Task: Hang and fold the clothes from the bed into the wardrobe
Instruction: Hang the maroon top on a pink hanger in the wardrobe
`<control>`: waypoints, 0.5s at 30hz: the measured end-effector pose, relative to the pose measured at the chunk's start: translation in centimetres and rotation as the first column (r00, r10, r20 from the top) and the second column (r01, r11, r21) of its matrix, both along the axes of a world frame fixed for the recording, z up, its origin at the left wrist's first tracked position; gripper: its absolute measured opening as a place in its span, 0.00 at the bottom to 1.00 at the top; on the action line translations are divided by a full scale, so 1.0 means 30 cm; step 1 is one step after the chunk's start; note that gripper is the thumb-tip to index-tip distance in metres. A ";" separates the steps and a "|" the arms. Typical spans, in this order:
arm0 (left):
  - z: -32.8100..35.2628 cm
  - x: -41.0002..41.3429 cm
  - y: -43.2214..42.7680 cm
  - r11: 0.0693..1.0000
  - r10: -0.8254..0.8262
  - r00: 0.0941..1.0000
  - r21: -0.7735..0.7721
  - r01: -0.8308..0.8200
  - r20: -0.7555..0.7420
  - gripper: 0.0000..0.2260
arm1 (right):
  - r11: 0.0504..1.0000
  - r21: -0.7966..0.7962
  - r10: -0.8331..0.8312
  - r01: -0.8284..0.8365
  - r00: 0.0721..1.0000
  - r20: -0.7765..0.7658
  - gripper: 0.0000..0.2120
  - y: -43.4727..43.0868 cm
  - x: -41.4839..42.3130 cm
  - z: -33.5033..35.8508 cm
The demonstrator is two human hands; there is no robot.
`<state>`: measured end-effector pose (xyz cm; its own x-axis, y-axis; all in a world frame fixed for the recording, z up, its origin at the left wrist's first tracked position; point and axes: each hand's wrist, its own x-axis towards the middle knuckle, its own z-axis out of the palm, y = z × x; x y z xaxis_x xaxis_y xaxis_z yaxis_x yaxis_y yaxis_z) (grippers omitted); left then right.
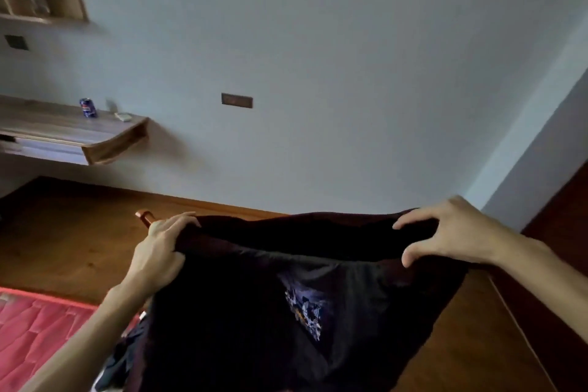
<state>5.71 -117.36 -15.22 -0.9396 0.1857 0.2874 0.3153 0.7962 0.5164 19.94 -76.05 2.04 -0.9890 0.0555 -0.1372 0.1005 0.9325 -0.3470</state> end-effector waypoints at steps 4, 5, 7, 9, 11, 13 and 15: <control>0.134 0.027 0.138 0.987 -0.130 0.990 -0.099 0.125 -0.051 0.21 | 0.941 0.317 0.072 -0.122 0.984 0.165 0.37 0.201 0.164 -0.100; 0.163 0.035 0.181 0.983 -0.151 0.986 -0.116 0.142 -0.071 0.19 | 0.909 0.392 0.077 -0.143 0.981 0.179 0.36 0.256 0.204 -0.126; 0.209 0.055 0.272 0.975 -0.187 0.972 -0.146 0.166 -0.139 0.17 | 0.866 0.481 0.092 -0.134 0.990 0.110 0.26 0.373 0.283 -0.161; 0.251 0.084 0.373 0.962 -0.252 0.943 -0.166 0.219 -0.217 0.16 | 0.870 0.491 0.068 -0.033 0.996 -0.054 0.16 0.510 0.365 -0.181; 0.292 0.113 0.477 0.942 -0.314 0.912 -0.210 0.264 -0.264 0.16 | 0.888 0.450 0.013 0.090 0.975 -0.221 0.08 0.639 0.448 -0.191; 0.328 0.147 0.588 0.928 -0.341 0.904 -0.244 0.281 -0.256 0.17 | 0.908 0.385 -0.042 0.167 0.948 -0.314 0.05 0.737 0.535 -0.181; 0.360 0.184 0.706 0.910 -0.364 0.906 -0.288 0.297 -0.215 0.14 | 0.921 0.249 -0.222 0.301 0.928 -0.300 0.11 0.785 0.637 -0.134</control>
<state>11.25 -96.17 -4.42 -0.7100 0.5674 0.4171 0.6775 0.7118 0.1851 39.04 -52.50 -1.99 -0.9311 0.3149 0.1839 0.2972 0.9475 -0.1179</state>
